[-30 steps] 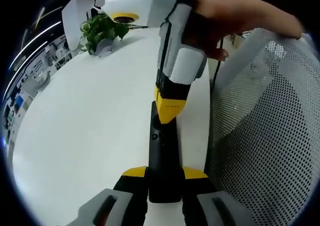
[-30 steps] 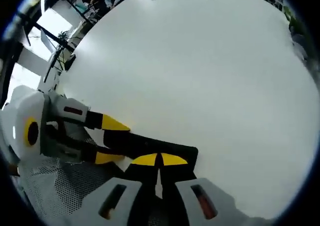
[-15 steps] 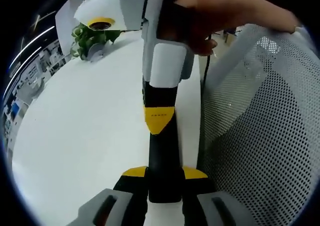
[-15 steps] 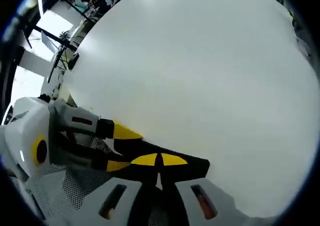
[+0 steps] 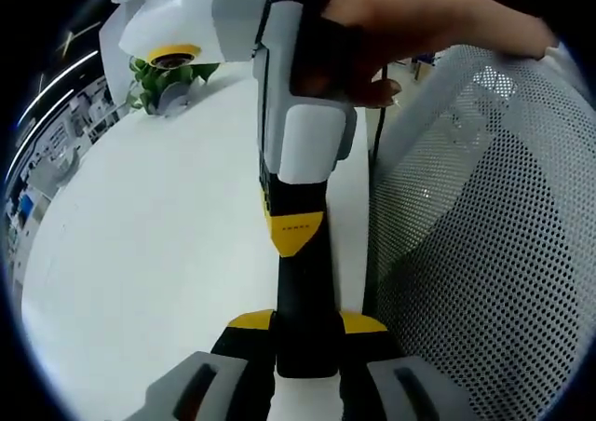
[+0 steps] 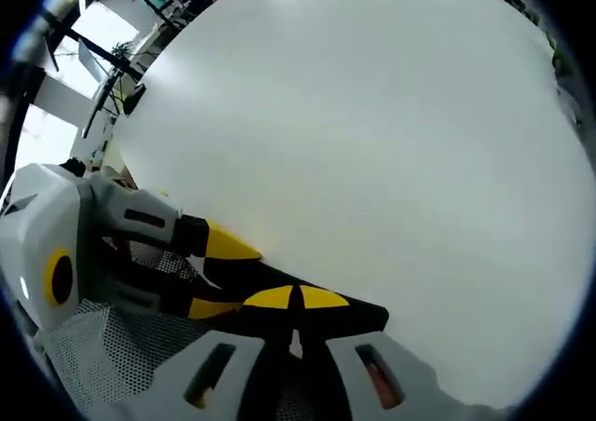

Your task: Press the specified remote control buttons in sequence, fully releasing each button before pressing the next.

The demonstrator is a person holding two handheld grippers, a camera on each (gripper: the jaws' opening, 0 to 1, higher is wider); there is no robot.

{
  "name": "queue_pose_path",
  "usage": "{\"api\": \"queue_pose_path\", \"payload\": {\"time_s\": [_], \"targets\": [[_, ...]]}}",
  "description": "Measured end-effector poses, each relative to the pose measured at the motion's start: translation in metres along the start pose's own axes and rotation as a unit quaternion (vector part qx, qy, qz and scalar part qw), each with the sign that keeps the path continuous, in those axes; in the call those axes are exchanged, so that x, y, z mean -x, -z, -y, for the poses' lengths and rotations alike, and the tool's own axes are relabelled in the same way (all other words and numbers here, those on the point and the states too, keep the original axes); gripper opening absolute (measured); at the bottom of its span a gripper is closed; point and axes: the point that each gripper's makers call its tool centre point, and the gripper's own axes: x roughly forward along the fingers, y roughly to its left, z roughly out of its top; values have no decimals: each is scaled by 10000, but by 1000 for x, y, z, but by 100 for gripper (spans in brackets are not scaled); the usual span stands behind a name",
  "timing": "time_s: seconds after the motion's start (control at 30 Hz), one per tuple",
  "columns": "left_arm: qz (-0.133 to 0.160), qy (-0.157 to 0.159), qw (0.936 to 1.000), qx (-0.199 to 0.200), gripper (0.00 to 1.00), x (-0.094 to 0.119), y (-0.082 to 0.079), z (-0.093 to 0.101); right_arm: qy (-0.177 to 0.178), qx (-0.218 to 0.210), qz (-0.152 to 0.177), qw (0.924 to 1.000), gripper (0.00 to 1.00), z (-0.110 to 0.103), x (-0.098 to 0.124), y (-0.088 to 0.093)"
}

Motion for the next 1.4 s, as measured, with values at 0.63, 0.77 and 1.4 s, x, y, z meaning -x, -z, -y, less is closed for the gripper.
{"api": "queue_pose_path", "payload": {"time_s": [0.63,0.77,1.4], "targets": [[47,-5,9998,181,24,-1,0,-1,199,351,65,9992,0,-1,-1,-3],[51,-7,9999,163,24,-1,0,-1,83,194,53,9998,0,0,-1,-3],[32,-34,10000,76,24,-1,-1,-1,22,-304,-58,9995,0,6,5,2]]}}
